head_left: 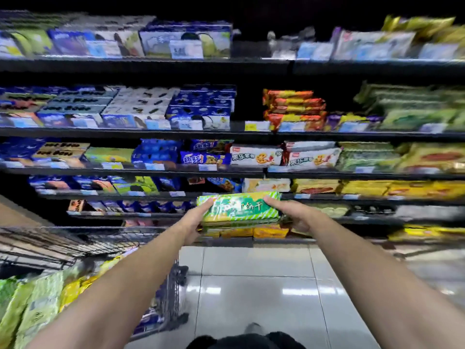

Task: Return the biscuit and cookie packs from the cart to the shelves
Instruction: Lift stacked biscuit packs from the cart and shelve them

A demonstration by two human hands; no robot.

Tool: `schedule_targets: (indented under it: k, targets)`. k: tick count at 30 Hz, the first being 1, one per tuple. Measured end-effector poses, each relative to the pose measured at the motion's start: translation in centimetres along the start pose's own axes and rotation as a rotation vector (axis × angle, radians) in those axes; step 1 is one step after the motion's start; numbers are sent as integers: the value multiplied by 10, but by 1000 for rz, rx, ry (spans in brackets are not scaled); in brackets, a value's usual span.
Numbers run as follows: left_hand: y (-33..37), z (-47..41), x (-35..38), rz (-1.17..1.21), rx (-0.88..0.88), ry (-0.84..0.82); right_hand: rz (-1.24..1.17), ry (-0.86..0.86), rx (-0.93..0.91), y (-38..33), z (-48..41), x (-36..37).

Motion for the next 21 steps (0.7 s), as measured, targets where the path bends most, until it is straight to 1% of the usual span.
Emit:
schedule_targets:
  k: [3, 7, 9, 11, 14, 17, 21]
  targets:
    - [8, -13, 48, -73, -22, -84, -74, 102, -24, 26, 33, -40]
    - [13, -27, 116, -239, 12, -211, -179, 285, -35, 63, 76, -84]
    - [12, -27, 154, -299, 24, -258, -222, 392, -20, 81, 99, -108]
    - [7, -27, 190, -338, 30, -291, -250, 459, 3, 98, 120, -130]
    - [-2, -22, 235, -373, 5, -342, -285, 499, 20, 125, 148, -158]
    - [-6, -15, 271, -434, 0, -380, -322, 488, 25, 145, 171, -179]
    - [-9, -5, 314, -447, 0, -417, -361, 561, 14, 166, 192, -211]
Point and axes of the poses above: each hand's wrist, its own z-axis away from the middle knuckle, its own x-axis out of the palm, y = z × x, the point moved 4 cm from there along -z, towards the middle knuckle, and after that the axes turned 2 degrees about -x, right-handed, at the moved point
